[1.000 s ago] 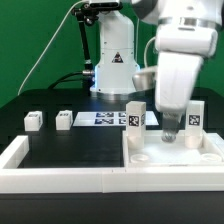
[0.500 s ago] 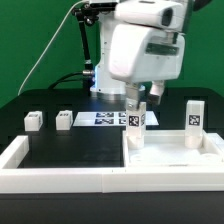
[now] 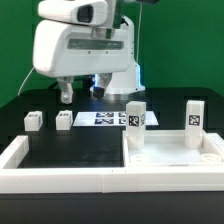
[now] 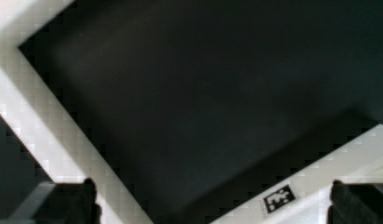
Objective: Assemble square table
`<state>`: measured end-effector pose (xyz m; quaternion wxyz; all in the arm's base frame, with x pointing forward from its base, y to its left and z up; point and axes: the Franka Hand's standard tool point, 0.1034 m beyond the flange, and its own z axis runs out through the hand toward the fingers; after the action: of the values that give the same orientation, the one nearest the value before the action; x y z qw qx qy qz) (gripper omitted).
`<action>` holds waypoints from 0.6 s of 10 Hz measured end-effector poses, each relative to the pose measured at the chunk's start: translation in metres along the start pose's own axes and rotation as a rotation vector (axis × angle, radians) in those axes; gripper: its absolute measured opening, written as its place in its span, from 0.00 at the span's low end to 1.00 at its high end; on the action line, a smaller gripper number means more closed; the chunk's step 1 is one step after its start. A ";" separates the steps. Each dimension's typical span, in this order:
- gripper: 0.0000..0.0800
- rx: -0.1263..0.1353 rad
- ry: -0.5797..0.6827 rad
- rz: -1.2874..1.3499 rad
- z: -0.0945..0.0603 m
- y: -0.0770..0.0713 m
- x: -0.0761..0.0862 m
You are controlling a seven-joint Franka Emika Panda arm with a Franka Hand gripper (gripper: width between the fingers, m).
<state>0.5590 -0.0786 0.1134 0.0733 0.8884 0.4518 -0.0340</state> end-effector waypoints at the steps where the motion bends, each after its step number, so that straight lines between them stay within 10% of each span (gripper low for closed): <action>1: 0.81 0.001 -0.001 0.003 0.001 0.001 -0.001; 4: 0.81 0.008 -0.001 0.050 0.002 0.000 -0.003; 6: 0.81 0.074 -0.065 0.265 0.009 -0.017 -0.018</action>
Offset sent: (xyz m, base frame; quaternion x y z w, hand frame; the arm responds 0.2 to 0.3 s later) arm 0.0000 0.0000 0.0000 0.0000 0.0000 0.0000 1.0000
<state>0.5345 -0.0846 0.1046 0.0588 0.9409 0.3263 -0.0695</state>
